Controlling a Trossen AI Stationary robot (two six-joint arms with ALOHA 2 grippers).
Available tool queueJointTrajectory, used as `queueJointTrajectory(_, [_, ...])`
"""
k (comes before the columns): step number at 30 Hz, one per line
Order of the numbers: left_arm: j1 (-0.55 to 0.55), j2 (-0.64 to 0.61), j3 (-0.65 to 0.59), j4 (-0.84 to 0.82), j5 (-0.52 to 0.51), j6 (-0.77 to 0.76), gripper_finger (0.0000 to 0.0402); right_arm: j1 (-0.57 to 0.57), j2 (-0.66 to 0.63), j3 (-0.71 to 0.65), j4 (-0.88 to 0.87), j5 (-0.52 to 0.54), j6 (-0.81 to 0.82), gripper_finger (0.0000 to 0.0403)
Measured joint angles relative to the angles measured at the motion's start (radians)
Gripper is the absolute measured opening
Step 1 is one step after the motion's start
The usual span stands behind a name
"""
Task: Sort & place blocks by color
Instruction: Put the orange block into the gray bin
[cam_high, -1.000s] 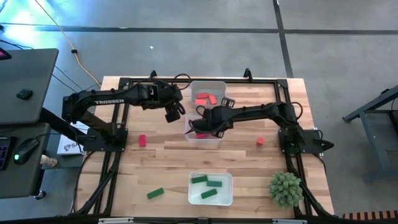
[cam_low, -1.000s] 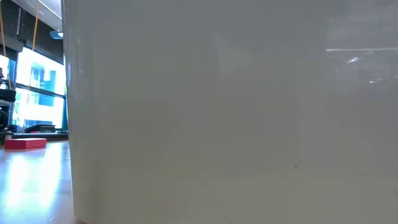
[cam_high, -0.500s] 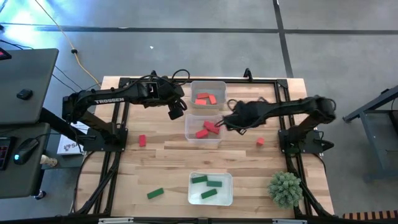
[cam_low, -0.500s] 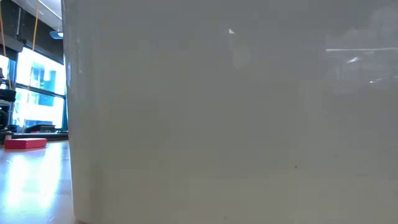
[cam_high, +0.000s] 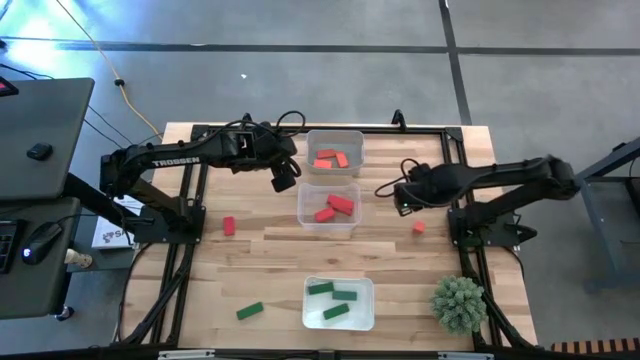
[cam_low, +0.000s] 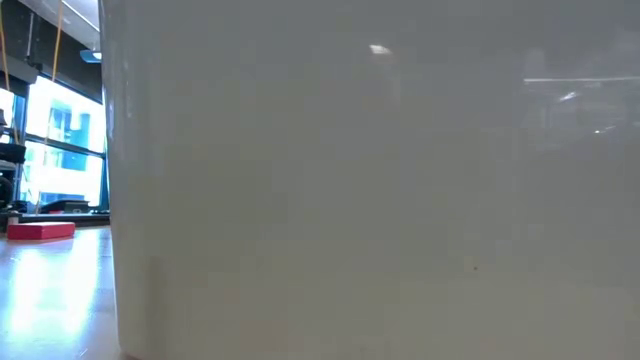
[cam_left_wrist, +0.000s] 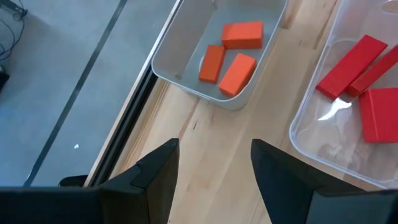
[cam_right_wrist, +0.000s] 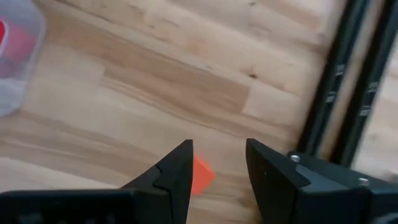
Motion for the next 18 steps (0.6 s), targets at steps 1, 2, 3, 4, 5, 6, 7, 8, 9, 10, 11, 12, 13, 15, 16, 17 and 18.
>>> queueJointTrajectory(1, [0.000, 0.000, 0.000, 0.000, 0.000, 0.000, 0.0188, 0.000, -0.014, -0.021, 0.020, -0.004, 0.000, 0.0138])
queueJointTrajectory(2, [0.000, 0.000, 0.000, 0.000, 0.000, 0.000, 0.0188, 0.000, -0.024, -0.040, 0.033, -0.008, 0.000, 0.0138])
queueJointTrajectory(3, [0.000, 0.000, 0.000, 0.000, 0.000, 0.000, 0.0188, 0.000, -0.033, -0.058, 0.047, -0.014, -0.003, 0.0138])
queueJointTrajectory(4, [0.000, 0.000, 0.000, 0.000, 0.000, 0.000, 0.0188, 0.000, -0.039, -0.077, 0.060, -0.024, -0.012, 0.0138])
queueJointTrajectory(5, [0.000, 0.000, 0.000, 0.000, 0.000, 0.000, 0.0188, 0.000, -0.041, -0.093, 0.068, -0.035, -0.031, 0.0138])
queueJointTrajectory(6, [0.000, 0.000, 0.000, 0.000, 0.000, 0.000, 0.0188, 0.000, -0.041, -0.109, 0.080, -0.047, -0.058, 0.0138])
queueJointTrajectory(7, [0.000, 0.000, 0.000, 0.000, 0.000, 0.000, 0.0188, 0.000, -0.040, -0.124, 0.093, -0.061, -0.075, 0.0138])
queueJointTrajectory(8, [0.000, 0.000, 0.000, 0.000, 0.000, 0.000, 0.0188, 0.000, -0.040, -0.139, 0.107, -0.080, -0.091, 0.0138])
queueJointTrajectory(9, [0.000, 0.000, 0.000, 0.000, 0.000, 0.000, 0.0188, 0.000, -0.039, -0.152, 0.122, -0.101, -0.111, 0.0138])
queueJointTrajectory(10, [0.000, 0.000, 0.000, 0.000, 0.000, 0.000, 0.0188, 0.000, -0.038, -0.165, 0.143, -0.126, -0.125, 0.0138])
queueJointTrajectory(11, [0.000, 0.000, 0.000, 0.000, 0.000, 0.000, 0.0188, 0.000, -0.038, -0.177, 0.166, -0.155, -0.139, 0.0138])
queueJointTrajectory(12, [0.000, 0.000, 0.000, 0.001, 0.000, 0.000, 0.0188, 0.000, -0.038, -0.185, 0.185, -0.182, -0.154, 0.0138])
queueJointTrajectory(13, [0.000, 0.000, 0.000, 0.002, -0.001, -0.001, 0.0188, 0.000, -0.038, -0.192, 0.199, -0.206, -0.165, 0.0138])
queueJointTrajectory(15, [0.000, 0.000, 0.000, 0.002, -0.001, -0.006, 0.0188, 0.000, -0.038, -0.203, 0.215, -0.252, -0.187, 0.0138])
queueJointTrajectory(16, [0.000, 0.000, 0.000, 0.002, -0.001, -0.008, 0.0188, 0.000, -0.037, -0.206, 0.225, -0.272, -0.199, 0.0138])
queueJointTrajectory(17, [0.000, 0.000, 0.000, 0.002, -0.001, -0.008, 0.0188, 0.000, -0.037, -0.207, 0.227, -0.287, -0.215, 0.0138])
queueJointTrajectory(18, [0.000, 0.000, 0.000, 0.002, -0.001, -0.008, 0.0188, 0.000, -0.037, -0.207, 0.224, -0.295, -0.234, 0.0138])
